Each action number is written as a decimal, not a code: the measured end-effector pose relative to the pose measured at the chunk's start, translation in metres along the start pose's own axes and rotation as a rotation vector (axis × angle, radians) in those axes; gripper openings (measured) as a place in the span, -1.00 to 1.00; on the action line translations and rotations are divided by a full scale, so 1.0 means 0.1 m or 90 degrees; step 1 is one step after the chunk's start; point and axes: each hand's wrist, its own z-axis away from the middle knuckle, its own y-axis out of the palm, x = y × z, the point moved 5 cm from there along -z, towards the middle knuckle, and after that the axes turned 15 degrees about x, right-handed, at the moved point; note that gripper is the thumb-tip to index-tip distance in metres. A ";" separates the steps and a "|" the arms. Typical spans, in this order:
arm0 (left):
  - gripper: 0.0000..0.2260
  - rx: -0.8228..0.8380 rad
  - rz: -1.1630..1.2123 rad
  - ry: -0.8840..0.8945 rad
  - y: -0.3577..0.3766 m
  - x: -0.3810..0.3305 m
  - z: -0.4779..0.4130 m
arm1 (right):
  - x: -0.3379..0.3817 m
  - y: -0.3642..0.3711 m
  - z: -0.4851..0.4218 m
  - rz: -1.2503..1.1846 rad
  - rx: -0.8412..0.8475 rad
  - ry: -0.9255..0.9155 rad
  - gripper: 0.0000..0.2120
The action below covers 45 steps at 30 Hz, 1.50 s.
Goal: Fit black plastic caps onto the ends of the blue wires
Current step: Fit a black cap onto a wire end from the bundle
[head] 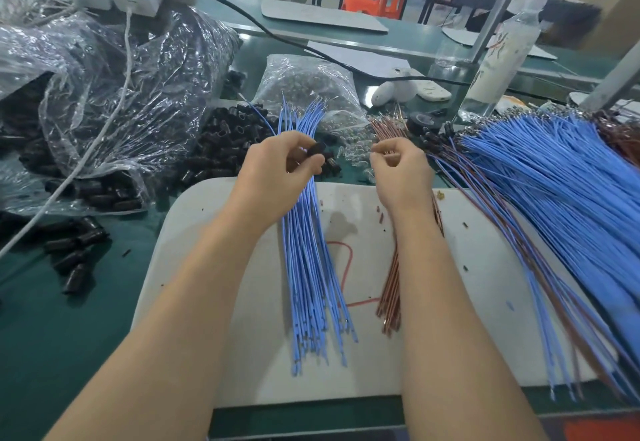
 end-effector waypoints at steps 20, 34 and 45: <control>-0.90 -0.066 0.033 -0.017 -0.02 0.06 0.01 | -0.03 0.20 -0.07 0.331 0.079 0.018 -0.68; -0.88 -0.042 0.033 -0.008 0.01 0.07 -0.01 | 0.04 0.15 -0.02 0.203 0.006 -0.005 -0.85; -0.80 -0.048 0.057 0.012 0.00 0.10 -0.03 | 0.50 0.23 0.18 -0.163 0.178 -0.186 -0.88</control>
